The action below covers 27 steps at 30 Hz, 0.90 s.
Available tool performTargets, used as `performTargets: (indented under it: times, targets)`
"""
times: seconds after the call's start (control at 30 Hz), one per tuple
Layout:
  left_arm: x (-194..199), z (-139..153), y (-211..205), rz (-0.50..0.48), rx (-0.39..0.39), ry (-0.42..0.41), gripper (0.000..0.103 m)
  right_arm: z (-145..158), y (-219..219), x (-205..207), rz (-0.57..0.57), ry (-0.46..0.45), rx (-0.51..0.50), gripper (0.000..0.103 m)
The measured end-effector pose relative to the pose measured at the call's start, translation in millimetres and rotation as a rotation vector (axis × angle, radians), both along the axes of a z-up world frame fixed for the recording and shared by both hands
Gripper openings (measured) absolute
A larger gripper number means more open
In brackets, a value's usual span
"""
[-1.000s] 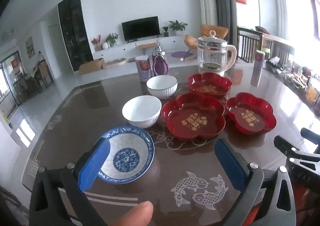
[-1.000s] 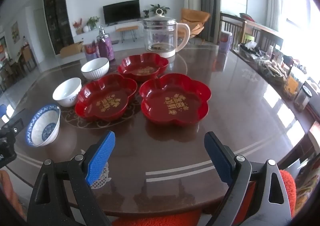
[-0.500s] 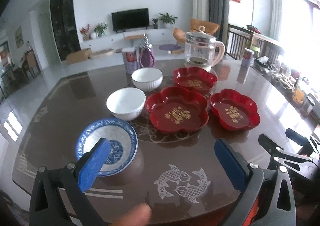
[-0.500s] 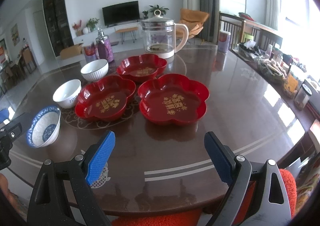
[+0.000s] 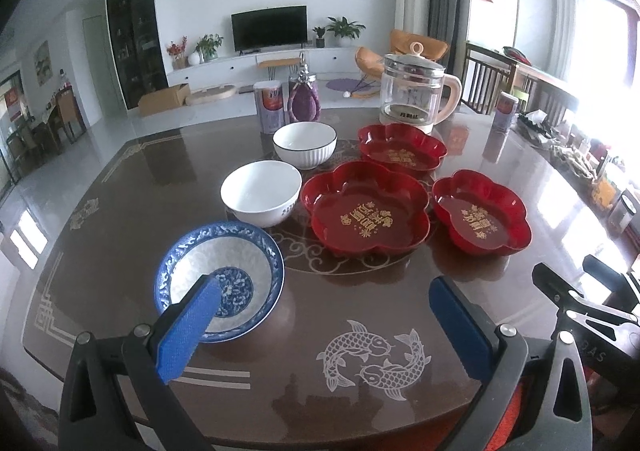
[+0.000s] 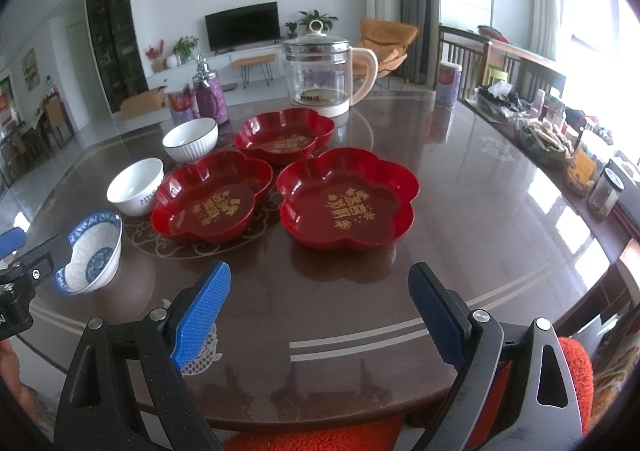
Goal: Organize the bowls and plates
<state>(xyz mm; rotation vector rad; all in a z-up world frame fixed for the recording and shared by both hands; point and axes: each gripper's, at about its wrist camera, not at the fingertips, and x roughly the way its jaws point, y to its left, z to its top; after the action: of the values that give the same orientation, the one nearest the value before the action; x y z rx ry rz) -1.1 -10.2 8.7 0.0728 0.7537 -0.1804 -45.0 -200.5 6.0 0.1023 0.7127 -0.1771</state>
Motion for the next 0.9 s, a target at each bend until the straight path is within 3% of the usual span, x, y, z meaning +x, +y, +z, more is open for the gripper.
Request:
performTargets:
  times: [0.9]
  targets:
    - [4.2,-7.1,9.2,0.034,-0.002,0.014,0.103,2.4,4.1,-2.5,0.01,-0.01,-0.014,0.093]
